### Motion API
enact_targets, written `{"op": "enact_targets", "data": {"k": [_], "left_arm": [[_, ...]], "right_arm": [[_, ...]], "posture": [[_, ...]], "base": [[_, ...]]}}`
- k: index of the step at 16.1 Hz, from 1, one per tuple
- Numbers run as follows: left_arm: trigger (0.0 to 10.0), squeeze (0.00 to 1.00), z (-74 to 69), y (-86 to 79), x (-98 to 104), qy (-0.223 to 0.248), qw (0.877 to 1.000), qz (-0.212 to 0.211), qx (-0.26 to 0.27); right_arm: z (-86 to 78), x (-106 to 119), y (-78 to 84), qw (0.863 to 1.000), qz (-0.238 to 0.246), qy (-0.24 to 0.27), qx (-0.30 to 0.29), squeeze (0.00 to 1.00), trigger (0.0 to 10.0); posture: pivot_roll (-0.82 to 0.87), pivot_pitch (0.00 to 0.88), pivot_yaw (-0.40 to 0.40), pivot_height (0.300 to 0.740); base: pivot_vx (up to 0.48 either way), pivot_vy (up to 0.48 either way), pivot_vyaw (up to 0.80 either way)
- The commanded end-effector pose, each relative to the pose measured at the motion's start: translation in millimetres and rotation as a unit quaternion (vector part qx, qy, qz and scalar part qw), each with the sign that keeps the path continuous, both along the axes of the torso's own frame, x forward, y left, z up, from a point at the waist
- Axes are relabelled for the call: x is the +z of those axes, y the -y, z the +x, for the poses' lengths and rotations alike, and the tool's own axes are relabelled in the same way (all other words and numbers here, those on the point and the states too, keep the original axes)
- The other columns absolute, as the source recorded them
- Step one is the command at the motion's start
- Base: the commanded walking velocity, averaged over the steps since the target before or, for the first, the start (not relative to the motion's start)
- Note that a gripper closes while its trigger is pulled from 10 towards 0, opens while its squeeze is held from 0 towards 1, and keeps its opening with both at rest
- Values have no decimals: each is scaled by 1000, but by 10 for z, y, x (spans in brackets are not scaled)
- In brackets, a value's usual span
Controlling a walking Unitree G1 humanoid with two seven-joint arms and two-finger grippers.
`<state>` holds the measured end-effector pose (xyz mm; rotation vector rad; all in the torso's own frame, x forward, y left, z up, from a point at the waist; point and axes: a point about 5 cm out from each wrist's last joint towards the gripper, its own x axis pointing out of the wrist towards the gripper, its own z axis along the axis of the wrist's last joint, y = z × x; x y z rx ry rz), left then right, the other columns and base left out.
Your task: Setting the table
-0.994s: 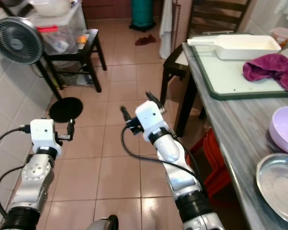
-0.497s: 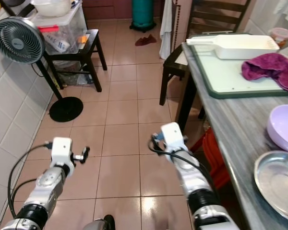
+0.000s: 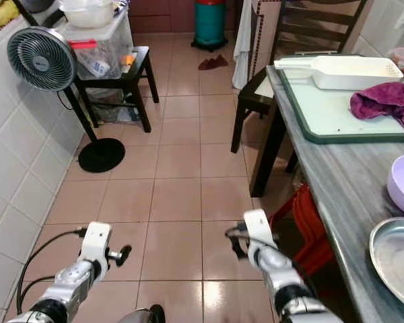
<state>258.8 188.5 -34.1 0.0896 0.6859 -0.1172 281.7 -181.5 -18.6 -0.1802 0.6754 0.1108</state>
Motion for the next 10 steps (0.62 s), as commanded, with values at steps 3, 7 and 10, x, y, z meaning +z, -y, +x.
{"op": "enact_targets", "data": {"k": [3,7,10], "left_arm": [[10000,0,-194,-175,-134,-49,998,5,42],[10000,0,-260,-159,-185,-55,996,5,65],[10000,0,-299,-183,-208,-62,995,-1,80]], "right_arm": [[-271,-226,61,993,25,-36,-113,0,10000],[-483,-379,73,986,17,-76,-145,0,10000],[-480,-372,86,988,15,-68,-135,0,10000]], "posture": [[-73,92,64,740],[-75,105,47,740],[-77,114,44,740]], "base": [[0,0,0],[0,143,0],[0,287,0]]}}
